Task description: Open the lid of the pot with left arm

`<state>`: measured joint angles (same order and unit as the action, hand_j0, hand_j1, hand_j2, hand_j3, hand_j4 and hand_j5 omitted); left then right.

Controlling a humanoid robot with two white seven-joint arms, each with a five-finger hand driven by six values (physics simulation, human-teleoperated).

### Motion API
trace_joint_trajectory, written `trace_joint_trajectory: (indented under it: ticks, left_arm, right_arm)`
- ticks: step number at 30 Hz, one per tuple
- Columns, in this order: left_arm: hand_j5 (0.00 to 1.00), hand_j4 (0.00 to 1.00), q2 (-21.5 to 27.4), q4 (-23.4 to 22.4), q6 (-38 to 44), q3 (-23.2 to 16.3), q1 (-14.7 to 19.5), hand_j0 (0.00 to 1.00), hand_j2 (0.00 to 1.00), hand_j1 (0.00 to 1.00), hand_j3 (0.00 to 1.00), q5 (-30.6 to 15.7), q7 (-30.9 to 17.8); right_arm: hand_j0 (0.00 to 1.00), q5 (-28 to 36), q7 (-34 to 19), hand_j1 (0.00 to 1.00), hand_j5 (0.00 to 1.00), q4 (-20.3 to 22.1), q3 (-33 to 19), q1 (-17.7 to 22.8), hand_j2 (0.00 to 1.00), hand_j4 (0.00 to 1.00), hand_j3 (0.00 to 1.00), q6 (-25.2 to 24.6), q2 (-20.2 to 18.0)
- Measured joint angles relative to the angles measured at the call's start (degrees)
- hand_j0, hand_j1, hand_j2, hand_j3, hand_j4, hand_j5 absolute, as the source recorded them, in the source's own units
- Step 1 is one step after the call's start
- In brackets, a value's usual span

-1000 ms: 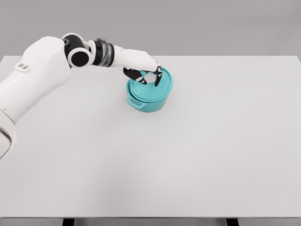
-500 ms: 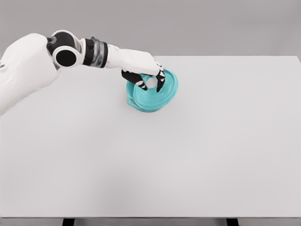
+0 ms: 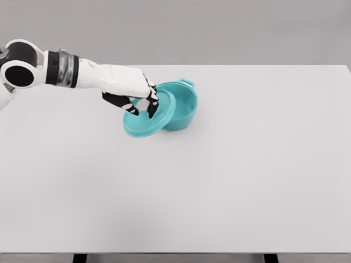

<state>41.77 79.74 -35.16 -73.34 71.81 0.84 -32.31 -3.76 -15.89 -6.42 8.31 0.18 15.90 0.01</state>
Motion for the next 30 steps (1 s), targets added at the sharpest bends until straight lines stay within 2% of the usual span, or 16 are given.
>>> trace_joint_trajectory:
  ticks: [7, 12, 13, 14, 20, 23, 26, 28, 30]
  left_arm:
    - [0.43, 0.43, 8.48, 2.48, -0.02, -0.03, -2.81, 0.43, 0.43, 0.43, 0.43, 0.18, 0.01]
    - [0.46, 0.46, 10.45, 2.49, -0.01, -0.04, -4.57, 0.46, 0.46, 0.46, 0.46, 0.57, -0.04]
    - [0.69, 0.69, 10.57, 2.50, 0.00, -0.02, -4.57, 0.69, 0.69, 0.69, 0.69, 0.60, -0.08]
    - [1.00, 1.00, 10.63, 2.55, 0.00, 0.00, -4.48, 1.00, 1.00, 1.00, 1.00, 0.60, -0.13]
    - [1.00, 1.00, 10.78, 2.68, 0.02, 0.05, -4.40, 1.00, 1.00, 1.00, 1.00, 0.62, -0.22]
    - [1.00, 1.00, 11.41, 3.35, 0.03, 0.26, -2.11, 1.00, 1.00, 1.00, 1.00, -0.28, -0.07]
    - [1.00, 1.00, 14.01, 8.30, 0.01, 1.33, -0.53, 1.00, 1.00, 1.00, 1.00, -6.26, 0.12]
    - [1.00, 1.00, 16.04, 12.58, 0.02, 3.09, -1.32, 1.00, 1.00, 1.00, 1.00, -9.51, 0.25]
    - [1.00, 1.00, 17.10, 15.02, 0.01, 4.08, -2.64, 1.00, 1.00, 1.00, 1.00, -11.12, 0.31]
  right_arm:
    - [1.00, 0.00, 0.00, 1.00, 1.00, 0.00, 0.02, 0.00, 1.00, 1.00, 1.00, 0.00, 0.00]
    - [1.00, 0.00, 0.00, 1.00, 1.00, 0.00, 0.00, 0.00, 1.00, 1.00, 1.00, 0.00, 0.00]
    - [1.00, 0.00, 0.00, 1.00, 1.00, 0.00, 0.00, 0.00, 1.00, 1.00, 1.00, 0.00, 0.00]
    - [1.00, 0.00, 0.00, 1.00, 1.00, 0.00, 0.01, 0.00, 1.00, 1.00, 1.00, 0.00, 0.00]
    - [1.00, 0.00, 0.00, 1.00, 1.00, 0.00, 0.00, 0.00, 1.00, 1.00, 1.00, -0.01, 0.00]
    - [1.00, 0.00, 0.00, 1.00, 1.00, 0.00, 0.01, 0.00, 1.00, 1.00, 1.00, 0.00, 0.00]
    - [1.00, 0.00, 0.00, 1.00, 1.00, 0.00, 0.01, 0.00, 1.00, 1.00, 1.00, 0.00, 0.00]
    - [1.00, 0.00, 0.00, 1.00, 1.00, 0.00, 0.01, 0.00, 1.00, 1.00, 1.00, 0.00, 0.00]
    - [1.00, 0.00, 0.00, 1.00, 1.00, 0.00, 0.01, 0.00, 1.00, 1.00, 1.00, -0.01, 0.00]
